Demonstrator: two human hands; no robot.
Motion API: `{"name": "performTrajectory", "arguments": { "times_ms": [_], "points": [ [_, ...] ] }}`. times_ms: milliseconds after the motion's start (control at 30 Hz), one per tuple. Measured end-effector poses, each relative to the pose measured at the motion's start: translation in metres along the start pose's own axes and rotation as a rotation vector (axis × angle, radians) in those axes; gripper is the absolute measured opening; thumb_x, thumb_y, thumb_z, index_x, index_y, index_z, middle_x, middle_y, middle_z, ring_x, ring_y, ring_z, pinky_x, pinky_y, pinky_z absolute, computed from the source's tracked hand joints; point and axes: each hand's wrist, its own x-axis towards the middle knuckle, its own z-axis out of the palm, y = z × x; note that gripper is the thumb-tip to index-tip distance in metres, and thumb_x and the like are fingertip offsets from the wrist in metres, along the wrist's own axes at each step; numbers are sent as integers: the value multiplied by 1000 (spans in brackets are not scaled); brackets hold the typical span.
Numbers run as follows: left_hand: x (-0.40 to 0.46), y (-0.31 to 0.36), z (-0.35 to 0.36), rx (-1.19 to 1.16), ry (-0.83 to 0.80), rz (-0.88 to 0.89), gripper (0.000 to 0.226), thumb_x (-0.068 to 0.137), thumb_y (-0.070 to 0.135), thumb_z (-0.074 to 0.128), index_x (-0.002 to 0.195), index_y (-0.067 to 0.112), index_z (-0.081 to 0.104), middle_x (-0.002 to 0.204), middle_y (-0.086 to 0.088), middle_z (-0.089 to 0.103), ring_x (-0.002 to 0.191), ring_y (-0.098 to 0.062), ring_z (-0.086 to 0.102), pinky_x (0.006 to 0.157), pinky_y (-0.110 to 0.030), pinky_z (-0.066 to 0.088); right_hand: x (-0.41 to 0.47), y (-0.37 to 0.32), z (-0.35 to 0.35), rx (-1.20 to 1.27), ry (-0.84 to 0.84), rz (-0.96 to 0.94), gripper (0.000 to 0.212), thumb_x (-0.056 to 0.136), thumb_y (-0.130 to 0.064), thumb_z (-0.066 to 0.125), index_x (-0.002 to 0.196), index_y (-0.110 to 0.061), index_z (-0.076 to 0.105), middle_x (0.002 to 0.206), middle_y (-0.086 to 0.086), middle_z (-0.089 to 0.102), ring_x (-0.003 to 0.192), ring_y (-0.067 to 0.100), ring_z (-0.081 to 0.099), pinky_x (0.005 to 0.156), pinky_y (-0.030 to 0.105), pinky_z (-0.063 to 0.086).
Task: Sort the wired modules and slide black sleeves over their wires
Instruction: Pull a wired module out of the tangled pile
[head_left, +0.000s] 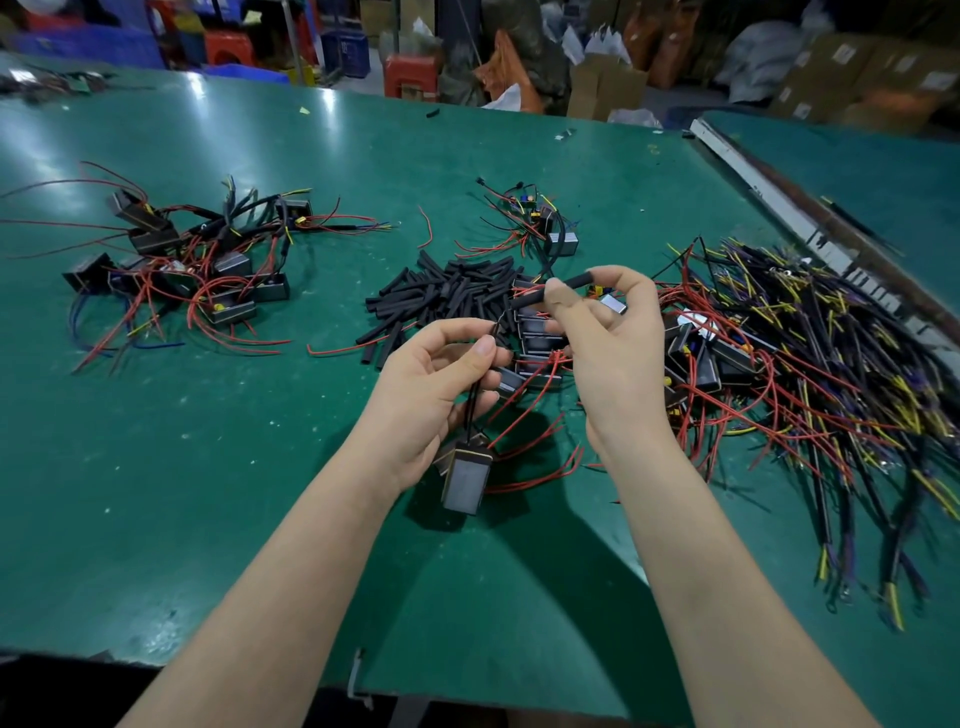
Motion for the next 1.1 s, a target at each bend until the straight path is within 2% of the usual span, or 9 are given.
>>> {"name": "performTrajectory", "arguments": {
  "times_ms": [333, 467, 633, 800, 900, 967, 1100],
  "points": [
    [-1, -2, 1, 19, -11, -5, 12, 89, 10, 60, 89, 21, 64, 74, 5, 70, 60, 0, 60, 54, -14, 50, -3, 5, 1, -93, 9, -35, 27, 89, -11, 67, 92, -22, 43, 64, -6, 63, 63, 5, 59, 66, 13, 45],
    [0, -1, 0, 24, -10, -4, 14, 89, 10, 60, 87, 23, 65, 74, 6, 70, 59, 0, 60, 53, -14, 50, -1, 4, 1, -58, -3, 11, 26, 89, -9, 65, 92, -21, 43, 65, -5, 63, 60, 3, 58, 63, 11, 45],
    [1, -2, 1, 61, 7, -37, 12, 92, 10, 57, 91, 21, 61, 70, 7, 70, 55, 1, 57, 49, -13, 47, 5, 2, -6, -133, -150, 111, 24, 88, -7, 65, 94, -21, 47, 71, -4, 66, 59, 4, 58, 58, 13, 45],
    [0, -3, 2, 233, -6, 75, 10, 91, 10, 59, 96, 19, 57, 70, 7, 71, 55, 0, 58, 49, -14, 46, 8, 1, -13, -281, -195, -49, 25, 88, -10, 67, 97, -23, 48, 64, -5, 67, 59, 9, 51, 64, 16, 42],
    [0, -4, 2, 265, 14, 127, 13, 92, 8, 58, 95, 20, 56, 67, 8, 70, 53, 0, 57, 47, -14, 45, 7, 4, -14, -295, -280, -55, 25, 88, -9, 66, 98, -23, 47, 69, -2, 69, 62, 9, 55, 68, 21, 43],
    [0, -4, 2, 249, 19, 138, 14, 91, 6, 58, 95, 20, 55, 66, 7, 70, 52, 0, 57, 48, -14, 46, 7, 6, -15, -353, -274, -62, 28, 88, -11, 66, 96, -25, 45, 71, 0, 70, 62, 7, 54, 70, 25, 41],
    [0, -4, -1, 296, -59, 163, 19, 92, 3, 55, 103, 18, 55, 70, 5, 71, 60, -4, 63, 58, -14, 48, 7, 8, -15, -402, -258, -88, 30, 88, -10, 65, 94, -28, 42, 68, -1, 66, 52, -1, 46, 62, 19, 35]
  ]
}}
